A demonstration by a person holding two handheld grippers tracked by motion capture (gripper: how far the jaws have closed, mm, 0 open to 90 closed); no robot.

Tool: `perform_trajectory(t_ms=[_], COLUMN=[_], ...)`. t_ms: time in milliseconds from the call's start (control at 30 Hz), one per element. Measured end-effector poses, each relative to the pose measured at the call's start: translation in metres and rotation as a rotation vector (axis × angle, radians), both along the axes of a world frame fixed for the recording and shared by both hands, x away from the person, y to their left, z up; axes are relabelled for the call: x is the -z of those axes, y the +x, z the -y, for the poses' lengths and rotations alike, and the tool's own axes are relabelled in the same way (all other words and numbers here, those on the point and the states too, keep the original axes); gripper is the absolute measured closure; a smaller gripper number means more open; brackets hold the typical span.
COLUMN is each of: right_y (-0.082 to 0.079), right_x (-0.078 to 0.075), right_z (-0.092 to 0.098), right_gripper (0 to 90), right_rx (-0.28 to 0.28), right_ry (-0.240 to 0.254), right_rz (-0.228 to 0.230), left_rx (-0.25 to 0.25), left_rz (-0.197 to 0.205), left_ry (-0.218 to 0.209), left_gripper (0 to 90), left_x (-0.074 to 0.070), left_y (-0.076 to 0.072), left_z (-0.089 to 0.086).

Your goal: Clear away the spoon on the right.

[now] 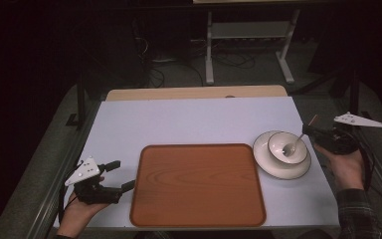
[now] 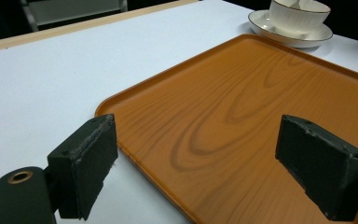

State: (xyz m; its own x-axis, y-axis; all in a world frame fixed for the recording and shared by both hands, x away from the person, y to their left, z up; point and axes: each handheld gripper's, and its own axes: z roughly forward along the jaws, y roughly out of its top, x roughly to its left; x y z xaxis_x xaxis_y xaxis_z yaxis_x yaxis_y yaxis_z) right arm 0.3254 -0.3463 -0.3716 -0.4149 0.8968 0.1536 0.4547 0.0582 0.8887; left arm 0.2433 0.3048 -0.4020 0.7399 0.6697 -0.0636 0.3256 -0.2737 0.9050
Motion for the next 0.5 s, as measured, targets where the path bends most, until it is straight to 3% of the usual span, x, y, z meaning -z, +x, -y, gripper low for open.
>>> perform_trajectory(t_ms=[200, 500], right_y=[0.001, -0.001], right_x=[-0.005, -0.026], right_z=[-0.003, -0.005], right_gripper=[88.3, 88.3], right_rx=[-0.008, -0.022], right_ry=[-0.025, -0.063], right_rz=[0.012, 0.057], left_rx=[-0.002, -0.001], left_rz=[0.001, 0.002], left_ry=[0.0, 0.001], left_gripper=[12.6, 12.6], left_x=[0.0, 0.0], left_y=[0.0, 0.0], left_z=[0.0, 0.0])
